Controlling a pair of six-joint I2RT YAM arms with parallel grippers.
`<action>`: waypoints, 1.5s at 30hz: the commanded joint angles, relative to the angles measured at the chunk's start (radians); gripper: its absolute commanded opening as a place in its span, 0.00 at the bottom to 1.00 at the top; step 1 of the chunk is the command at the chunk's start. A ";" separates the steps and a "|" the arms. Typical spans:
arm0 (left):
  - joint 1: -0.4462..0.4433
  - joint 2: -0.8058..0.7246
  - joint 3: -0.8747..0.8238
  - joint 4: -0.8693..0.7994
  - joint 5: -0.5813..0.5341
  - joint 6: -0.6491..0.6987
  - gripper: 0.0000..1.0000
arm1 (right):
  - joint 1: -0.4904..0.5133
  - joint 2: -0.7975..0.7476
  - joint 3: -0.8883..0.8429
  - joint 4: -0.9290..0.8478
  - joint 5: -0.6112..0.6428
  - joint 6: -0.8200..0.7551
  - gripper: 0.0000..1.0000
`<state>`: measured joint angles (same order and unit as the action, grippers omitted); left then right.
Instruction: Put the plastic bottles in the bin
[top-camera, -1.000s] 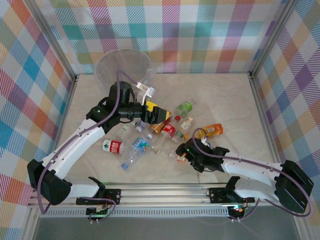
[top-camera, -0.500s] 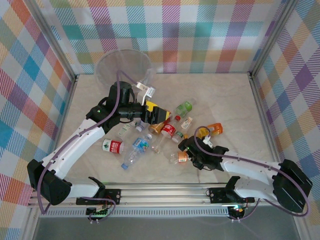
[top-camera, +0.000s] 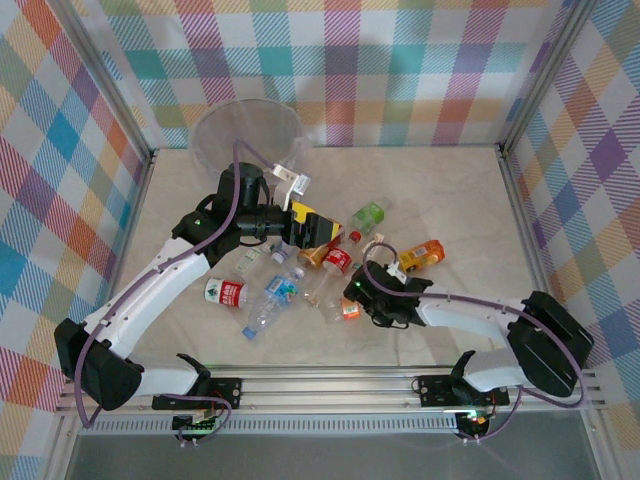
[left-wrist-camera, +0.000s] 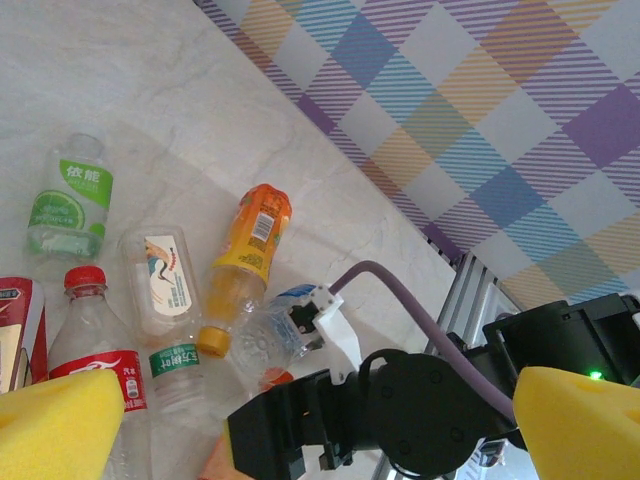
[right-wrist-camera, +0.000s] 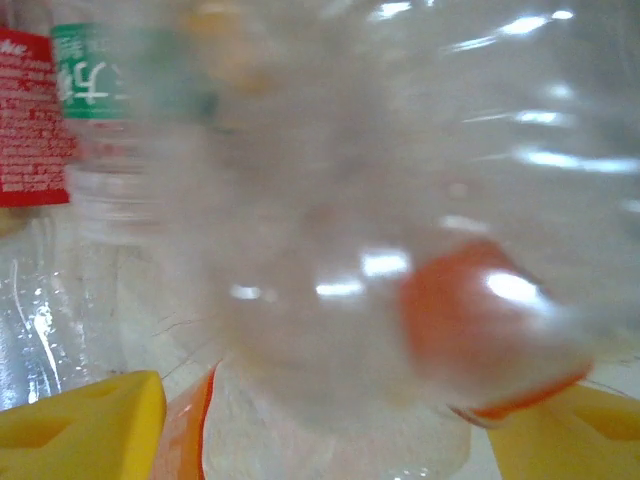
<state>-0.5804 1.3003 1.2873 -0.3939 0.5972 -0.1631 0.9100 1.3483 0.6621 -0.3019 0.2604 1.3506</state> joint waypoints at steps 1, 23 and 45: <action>-0.004 -0.010 0.027 -0.022 0.006 0.019 1.00 | 0.009 0.039 0.074 -0.084 0.005 -0.097 0.78; -0.004 -0.001 0.026 -0.019 0.013 0.014 1.00 | 0.039 -0.044 -0.046 0.084 -0.077 0.136 1.00; -0.005 -0.009 0.027 -0.022 0.010 0.017 1.00 | 0.046 0.138 0.028 0.196 0.008 0.139 0.72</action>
<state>-0.5804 1.3006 1.2873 -0.3977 0.5976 -0.1635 0.9752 1.4490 0.6666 -0.2260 0.2447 1.5257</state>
